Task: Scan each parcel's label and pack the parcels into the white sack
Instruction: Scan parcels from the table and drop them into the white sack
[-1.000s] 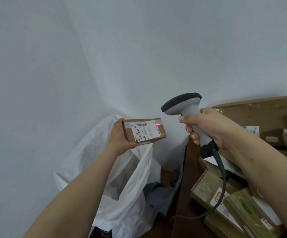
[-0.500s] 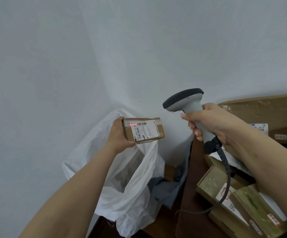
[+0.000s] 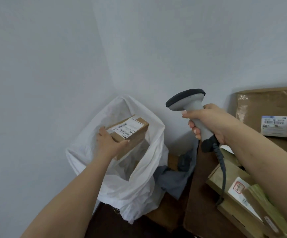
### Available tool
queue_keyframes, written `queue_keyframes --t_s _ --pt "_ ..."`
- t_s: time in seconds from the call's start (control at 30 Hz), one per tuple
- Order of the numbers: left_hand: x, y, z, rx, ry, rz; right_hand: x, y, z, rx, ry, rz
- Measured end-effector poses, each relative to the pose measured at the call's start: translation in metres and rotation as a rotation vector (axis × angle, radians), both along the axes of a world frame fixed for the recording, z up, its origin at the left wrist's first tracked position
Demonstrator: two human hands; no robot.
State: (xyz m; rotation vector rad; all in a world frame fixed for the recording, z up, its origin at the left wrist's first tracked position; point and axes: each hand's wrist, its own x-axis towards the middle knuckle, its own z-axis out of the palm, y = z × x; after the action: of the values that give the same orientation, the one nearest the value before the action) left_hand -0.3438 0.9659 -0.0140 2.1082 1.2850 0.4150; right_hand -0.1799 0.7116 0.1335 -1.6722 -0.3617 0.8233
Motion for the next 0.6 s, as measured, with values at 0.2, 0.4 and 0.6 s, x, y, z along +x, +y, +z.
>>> queue_keyframes --t_s 0.2,0.4,0.6 --pt "0.023 -0.017 -0.043 -0.098 0.125 -0.149 0.019 0.001 -0.039 -0.082 0.09 -0.11" --pt "0.065 -0.098 -0.097 -0.089 0.329 -0.902 0.035 -0.02 -0.074 -0.143 0.192 -0.244" --pt "0.082 -0.159 -0.139 -0.048 0.816 -1.112 0.039 -0.039 -0.095 -0.182 0.248 -0.274"
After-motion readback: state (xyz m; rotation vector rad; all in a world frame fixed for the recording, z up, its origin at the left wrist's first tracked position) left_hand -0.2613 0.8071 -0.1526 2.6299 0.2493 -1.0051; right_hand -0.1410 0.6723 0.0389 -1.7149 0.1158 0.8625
